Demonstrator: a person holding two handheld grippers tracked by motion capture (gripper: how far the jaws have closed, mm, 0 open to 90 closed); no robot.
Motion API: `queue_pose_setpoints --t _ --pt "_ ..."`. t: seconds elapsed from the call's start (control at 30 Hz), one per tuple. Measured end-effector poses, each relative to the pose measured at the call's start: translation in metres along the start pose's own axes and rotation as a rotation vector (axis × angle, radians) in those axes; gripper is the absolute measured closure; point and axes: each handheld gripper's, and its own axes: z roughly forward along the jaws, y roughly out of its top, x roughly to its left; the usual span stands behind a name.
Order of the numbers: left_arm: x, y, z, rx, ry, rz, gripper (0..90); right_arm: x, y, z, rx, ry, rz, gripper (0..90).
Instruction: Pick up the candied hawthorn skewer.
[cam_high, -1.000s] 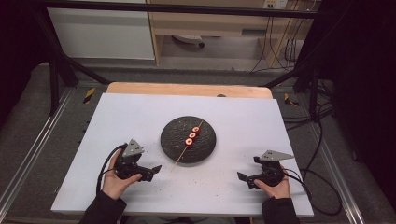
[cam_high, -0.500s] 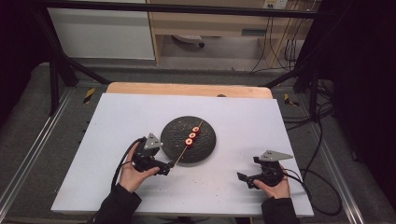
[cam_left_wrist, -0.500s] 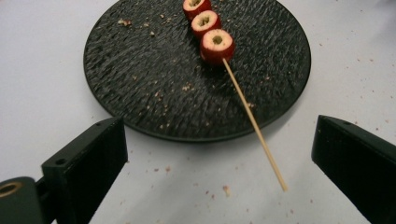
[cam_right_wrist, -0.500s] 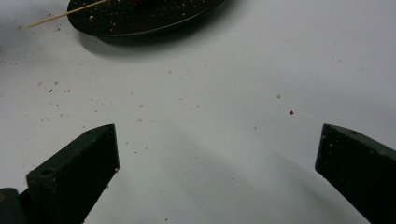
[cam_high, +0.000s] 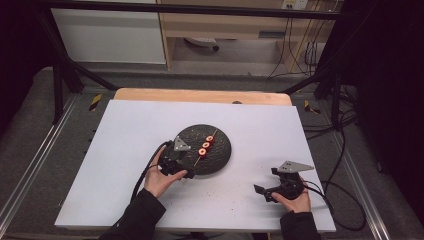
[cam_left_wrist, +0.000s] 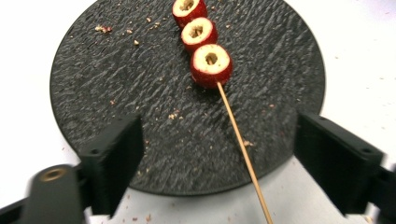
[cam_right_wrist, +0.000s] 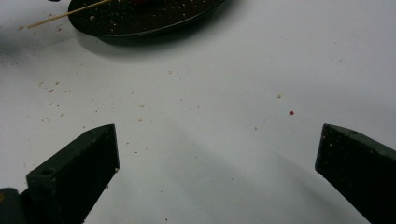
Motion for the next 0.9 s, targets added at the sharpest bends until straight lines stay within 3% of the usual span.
queue_pose_setpoints --t 0.47,0.9 --pt "-0.003 0.011 0.023 0.085 -0.011 -0.041 54.2 0.000 0.000 0.000 -0.004 0.003 -0.001 0.6" --pt "-0.006 0.014 0.029 0.119 0.000 -0.045 77.2 0.000 0.000 -0.001 -0.006 0.006 0.002 0.6"
